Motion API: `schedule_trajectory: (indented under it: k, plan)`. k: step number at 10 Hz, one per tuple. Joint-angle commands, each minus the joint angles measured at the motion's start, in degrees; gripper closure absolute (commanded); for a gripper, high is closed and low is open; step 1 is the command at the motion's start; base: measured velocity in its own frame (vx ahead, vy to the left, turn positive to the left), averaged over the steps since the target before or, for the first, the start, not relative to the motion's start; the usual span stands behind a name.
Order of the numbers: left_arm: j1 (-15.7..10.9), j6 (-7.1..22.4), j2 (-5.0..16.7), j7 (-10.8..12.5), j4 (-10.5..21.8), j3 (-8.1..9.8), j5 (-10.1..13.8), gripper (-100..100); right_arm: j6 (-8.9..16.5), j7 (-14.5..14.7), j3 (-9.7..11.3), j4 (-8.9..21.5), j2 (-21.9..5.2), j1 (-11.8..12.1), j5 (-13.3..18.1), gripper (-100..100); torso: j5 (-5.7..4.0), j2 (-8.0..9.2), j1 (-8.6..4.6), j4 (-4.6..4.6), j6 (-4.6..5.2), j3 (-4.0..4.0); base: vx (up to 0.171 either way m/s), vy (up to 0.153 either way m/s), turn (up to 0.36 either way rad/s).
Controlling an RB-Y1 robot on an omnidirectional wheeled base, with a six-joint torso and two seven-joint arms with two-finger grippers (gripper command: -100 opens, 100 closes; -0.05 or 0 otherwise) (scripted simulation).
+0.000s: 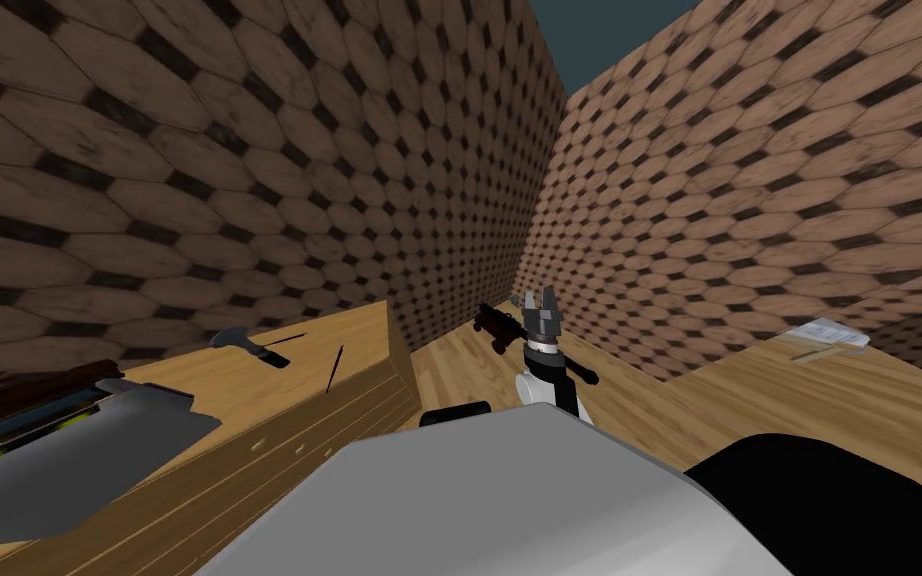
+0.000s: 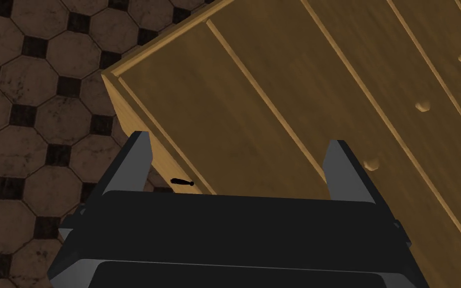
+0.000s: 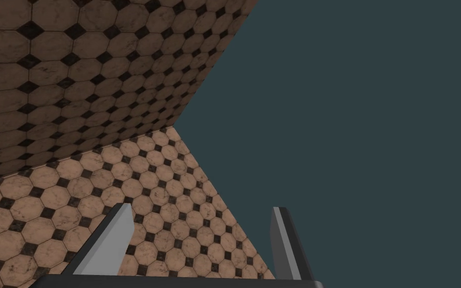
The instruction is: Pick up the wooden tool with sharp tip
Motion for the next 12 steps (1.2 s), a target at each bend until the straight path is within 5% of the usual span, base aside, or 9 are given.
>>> schedule_trajectory:
  k: [1, 3, 8, 12]
  plan:
    - [1.8, 0.5, 0.8, -0.4, 0.0, 0.22, 0.3, -100, 0.0, 0.0, 0.0, 0.0, 0.0, 0.0, 0.0, 0, 0.00, 0.00, 0.00, 0.00, 0.00, 0.00, 0.077, -0.045, -0.052]
    - [6.3, 1.6, 4.5, -1.6, 1.3, 1.39, 1.5, -100, 0.0, 0.0, 0.0, 0.0, 0.0, 0.0, 0.0, 0, 0.02, -0.04, 0.08, 0.00, 0.00, -0.02, 0.131, -0.054, -0.166]
    - [11.6, 2.6, 8.1, -2.5, 2.7, 2.94, 2.7, -100, 0.0, 0.0, 0.0, 0.0, 0.0, 0.0, 0.0, 0, 0.06, -0.07, 0.25, -0.01, 0.01, -0.04, 0.108, -0.013, -0.084]
    - [19.0, 4.6, 15.1, -3.5, 5.2, 6.67, 4.6, -100, 0.0, 0.0, 0.0, 0.0, 0.0, 0.0, 0.0, 0, 0.07, -0.34, 0.31, -0.07, 0.02, -0.20, 0.165, 0.010, -0.192]
